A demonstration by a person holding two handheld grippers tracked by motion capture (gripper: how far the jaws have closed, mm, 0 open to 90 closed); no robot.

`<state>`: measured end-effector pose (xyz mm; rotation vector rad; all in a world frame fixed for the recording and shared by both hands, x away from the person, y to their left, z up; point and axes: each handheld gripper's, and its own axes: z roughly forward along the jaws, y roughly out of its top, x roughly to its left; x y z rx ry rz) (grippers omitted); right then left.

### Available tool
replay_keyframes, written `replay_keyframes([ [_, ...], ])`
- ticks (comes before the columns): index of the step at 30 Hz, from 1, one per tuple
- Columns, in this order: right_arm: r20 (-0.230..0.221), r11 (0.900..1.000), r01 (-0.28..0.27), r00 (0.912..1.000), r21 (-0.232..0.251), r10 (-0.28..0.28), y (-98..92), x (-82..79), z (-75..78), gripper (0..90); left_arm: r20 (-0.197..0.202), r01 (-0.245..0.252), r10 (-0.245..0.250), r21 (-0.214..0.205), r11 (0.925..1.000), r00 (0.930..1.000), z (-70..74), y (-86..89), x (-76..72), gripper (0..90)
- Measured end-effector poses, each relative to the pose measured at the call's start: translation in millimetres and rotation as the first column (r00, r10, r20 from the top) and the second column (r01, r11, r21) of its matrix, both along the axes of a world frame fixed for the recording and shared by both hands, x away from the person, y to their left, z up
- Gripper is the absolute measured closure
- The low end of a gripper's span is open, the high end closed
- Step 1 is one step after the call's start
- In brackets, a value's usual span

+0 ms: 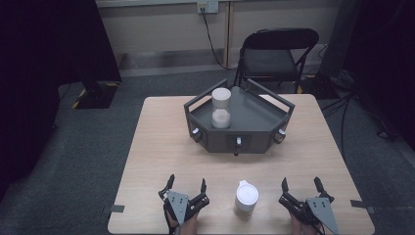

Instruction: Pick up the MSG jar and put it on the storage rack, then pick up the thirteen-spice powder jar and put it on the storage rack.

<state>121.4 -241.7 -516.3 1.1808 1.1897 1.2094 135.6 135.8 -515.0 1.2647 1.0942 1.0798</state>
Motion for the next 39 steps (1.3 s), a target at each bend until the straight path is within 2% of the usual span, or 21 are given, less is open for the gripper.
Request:
replay_keyframes([
  [3, 0.0, 1.0, 0.0, 1.0, 0.0, 0.0, -0.1, 0.0, 0.0, 0.8, 0.017, -0.01, 0.01, 0.019, 0.9998, 0.9998, -2.4, -3.3, -2.0, 0.1],
  [5, 0.0, 1.0, 0.0, 1.0, 0.0, 0.0, -0.1, 0.0, 0.0, 0.8, 0.015, -0.004, 0.004, 0.006, 1.0, 0.9999, -2.5, -1.3, -1.8, 0.1],
  [32, -0.001, 1.0, 0.002, 1.0, 0.001, -0.002, 0.4, 0.0, 0.1, 0.8, 0.015, 0.0, 0.0, 0.009, 1.0, 0.9999, -2.4, -1.0, -1.9, 0.0],
  [39, -0.003, 0.9996, -0.028, 0.9996, 0.0, 0.028, -4.7, 0.3, 0.6, 0.0, 0.015, -0.004, 0.004, 0.009, 1.0, 0.9999, -2.3, -1.8, -2.0, 0.2],
])
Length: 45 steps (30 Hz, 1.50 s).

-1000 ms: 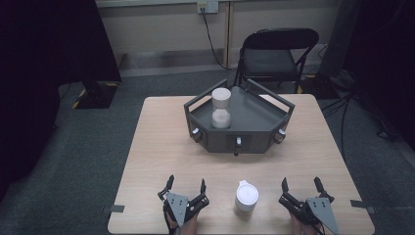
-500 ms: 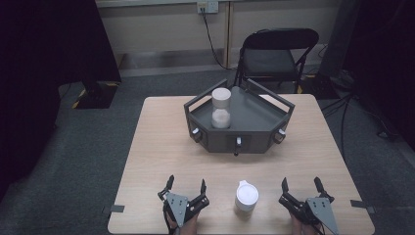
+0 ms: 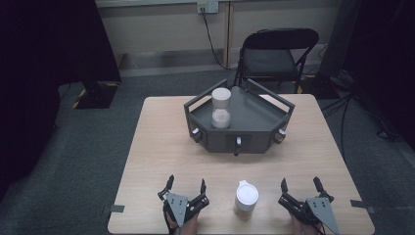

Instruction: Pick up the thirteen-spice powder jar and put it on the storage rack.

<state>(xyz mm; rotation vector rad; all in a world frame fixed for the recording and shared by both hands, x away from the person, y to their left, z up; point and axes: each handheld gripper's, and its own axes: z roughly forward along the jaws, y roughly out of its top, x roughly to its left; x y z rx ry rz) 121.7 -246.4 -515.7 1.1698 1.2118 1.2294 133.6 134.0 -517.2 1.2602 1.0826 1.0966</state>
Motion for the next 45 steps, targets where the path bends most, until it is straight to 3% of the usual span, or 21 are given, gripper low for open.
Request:
replay_keyframes([
  [5, -0.005, 0.9989, -0.041, 0.9992, 0.024, 0.041, -3.2, -2.7, 11.0, 0.0, 0.0, 0.0, 0.0, 0.0, 1.0, 1.0, 0.0, 0.0, 0.1, 0.2],
  [9, 0.029, 0.994, -0.105, 0.9941, 0.03, 0.105, -1.6, -9.6, 25.9, 0.0, 0.001, -0.001, 0.001, 0.0, 1.0, 1.0, 0.0, -0.1, 0.0, 0.1],
  [12, 0.074, 0.9863, -0.161, 0.9846, 0.037, 0.158, -1.5, -14.8, 37.9, 0.0, 0.001, -0.002, 0.002, 0.0, 1.0, 1.0, -0.2, -0.3, -0.1, 0.2],
  [15, 0.105, 0.9733, -0.224, 0.9704, 0.052, 0.218, -0.7, -19.4, 51.6, 0.0, 0.001, 0.0, 0.0, 0.0, 1.0, 1.0, -0.2, 0.0, 0.0, 0.2],
  [18, 0.101, 0.9533, -0.297, 0.9516, 0.056, 0.29, 4.0, -21.1, 64.1, 0.0, 0.002, 0.0, 0.0, 0.0, 1.0, 1.0, -0.3, 0.0, 0.0, 0.2],
  [23, 0.091, 0.91, -0.411, 0.9096, 0.055, 0.405, 18.0, -19.5, 69.0, 0.0, 0.002, -0.001, 0.001, -0.001, 1.0, 1.0, -0.3, -0.1, -0.2, 0.2],
  [26, 0.076, 0.9016, -0.432, 0.8999, 0.022, 0.429, 30.2, -20.4, 66.1, 0.2, 0.001, -0.002, 0.002, 0.0, 1.0, 1.0, -0.2, -0.3, -0.1, 0.2],
  [30, 0.029, 0.8837, -0.467, 0.8844, 0.035, 0.466, 36.2, -16.5, 59.3, 3.4, 0.0, 0.004, -0.004, 0.0, 1.0, 1.0, 0.0, 0.6, 0.2, 0.2],
  [31, 0.022, 0.8814, -0.471, 0.8823, 0.038, 0.47, 37.1, -16.2, 56.4, 5.1, 0.0, 0.003, -0.003, 0.0, 1.0, 1.0, 0.0, 0.6, 0.2, 0.1],
  [35, -0.008, 0.8909, -0.454, 0.8909, 0.013, 0.454, 44.4, -18.8, 46.1, 9.3, 0.001, 0.001, -0.001, 0.0, 1.0, 1.0, -0.1, 0.1, 0.1, 0.2],
  [38, -0.04, 0.8909, -0.454, 0.89, 0.018, 0.454, 44.4, -17.9, 42.1, 14.4, 0.0, 0.0, 0.0, 0.0, 1.0, 1.0, 0.0, 0.0, 0.2, 0.2],
  [40, -0.052, 0.8975, -0.441, 0.8963, -0.002, 0.44, 46.7, -19.0, 39.8, 17.3, 0.001, 0.001, -0.001, 0.0, 1.0, 1.0, -0.1, 0.1, 0.2, 0.2],
  [45, -0.072, 0.8988, -0.438, 0.8963, 0.006, 0.438, 47.2, -18.3, 35.8, 21.8, 0.0, 0.0, 0.0, 0.0, 1.0, 1.0, 0.0, -0.1, 0.2, 0.2],
])
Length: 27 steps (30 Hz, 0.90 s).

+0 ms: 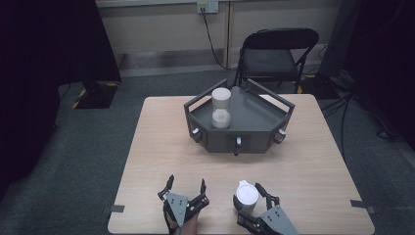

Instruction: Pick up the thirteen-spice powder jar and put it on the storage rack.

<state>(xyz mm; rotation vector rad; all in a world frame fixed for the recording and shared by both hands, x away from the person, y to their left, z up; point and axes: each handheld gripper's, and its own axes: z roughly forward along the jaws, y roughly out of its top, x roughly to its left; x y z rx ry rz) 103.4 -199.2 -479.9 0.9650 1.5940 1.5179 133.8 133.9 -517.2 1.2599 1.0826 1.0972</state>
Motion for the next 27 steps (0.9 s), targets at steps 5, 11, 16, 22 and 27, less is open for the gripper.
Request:
replay_keyframes([
  [5, -0.038, 0.9996, -0.021, 0.9991, -0.018, 0.021, -1.6, 0.9, 1.2, 27.6, 0.0, -0.001, 0.001, 0.0, 1.0, 1.0, -0.1, -0.1, -0.1, 0.2],
  [11, -0.029, 0.9999, -0.001, 0.9996, -0.011, 0.001, 0.1, -5.7, -5.0, 29.5, 0.0, -0.001, 0.001, 0.0, 1.0, 1.0, 0.0, -0.1, 0.0, 0.2],
  [16, -0.039, 0.9998, -0.002, 0.9993, -0.021, 0.001, 0.7, -5.2, -1.4, 29.9, 0.0, -0.002, 0.002, 0.001, 1.0, 1.0, 0.1, -0.3, 0.0, 0.2],
  [22, -0.051, 0.9999, -0.009, 0.9986, -0.011, 0.009, -3.0, -3.8, 1.0, 30.1, -0.001, -0.001, 0.001, 0.001, 1.0, 1.0, 0.2, -0.4, 0.1, 0.2],
  [27, -0.064, 0.9998, -0.017, 0.9978, -0.005, 0.017, -5.9, -1.9, 3.5, 30.2, -0.001, 0.0, 0.0, 0.002, 1.0, 1.0, 0.3, -0.2, 0.2, 0.2],
])
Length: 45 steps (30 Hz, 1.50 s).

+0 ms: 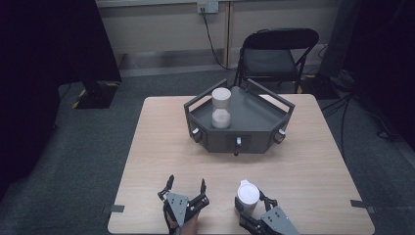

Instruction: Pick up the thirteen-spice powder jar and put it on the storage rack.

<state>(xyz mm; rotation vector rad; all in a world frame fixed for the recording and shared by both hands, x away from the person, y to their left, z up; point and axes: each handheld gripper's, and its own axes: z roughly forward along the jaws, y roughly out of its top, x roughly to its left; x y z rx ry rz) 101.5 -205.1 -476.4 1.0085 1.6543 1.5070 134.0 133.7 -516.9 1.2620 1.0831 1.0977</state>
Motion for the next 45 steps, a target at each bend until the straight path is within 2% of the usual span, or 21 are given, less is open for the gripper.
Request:
replay_keyframes([
  [11, 0.009, 0.9988, -0.015, 0.9998, -0.047, 0.016, -0.2, 1.2, 10.9, 30.3, 0.001, -0.001, 0.001, -0.001, 1.0, 1.0, -0.3, -0.1, -0.3, 0.2],
  [19, 0.003, 0.9984, -0.035, 0.9994, -0.044, 0.036, -6.7, 6.5, 19.2, 30.3, 0.0, -0.003, 0.003, -0.001, 1.0, 1.0, -0.1, -0.4, -0.3, 0.2],
  [23, 0.023, 0.9976, -0.03, 0.9993, -0.062, 0.031, -8.9, 7.1, 23.2, 30.3, 0.0, -0.003, 0.003, -0.001, 1.0, 1.0, 0.0, -0.5, -0.2, 0.2],
  [35, 0.01, 0.9905, -0.093, 0.9955, -0.101, 0.095, -26.3, 29.8, 47.7, 30.3, 0.0, -0.007, 0.007, 0.0, 1.0, 1.0, -0.1, -1.3, -0.4, 0.2],
  [45, 0.02, 0.9885, -0.098, 0.9947, -0.115, 0.101, -31.7, 46.3, 68.3, 30.3, 0.001, -0.006, 0.006, -0.002, 1.0, 1.0, -0.3, -0.8, -0.4, 0.1],
])
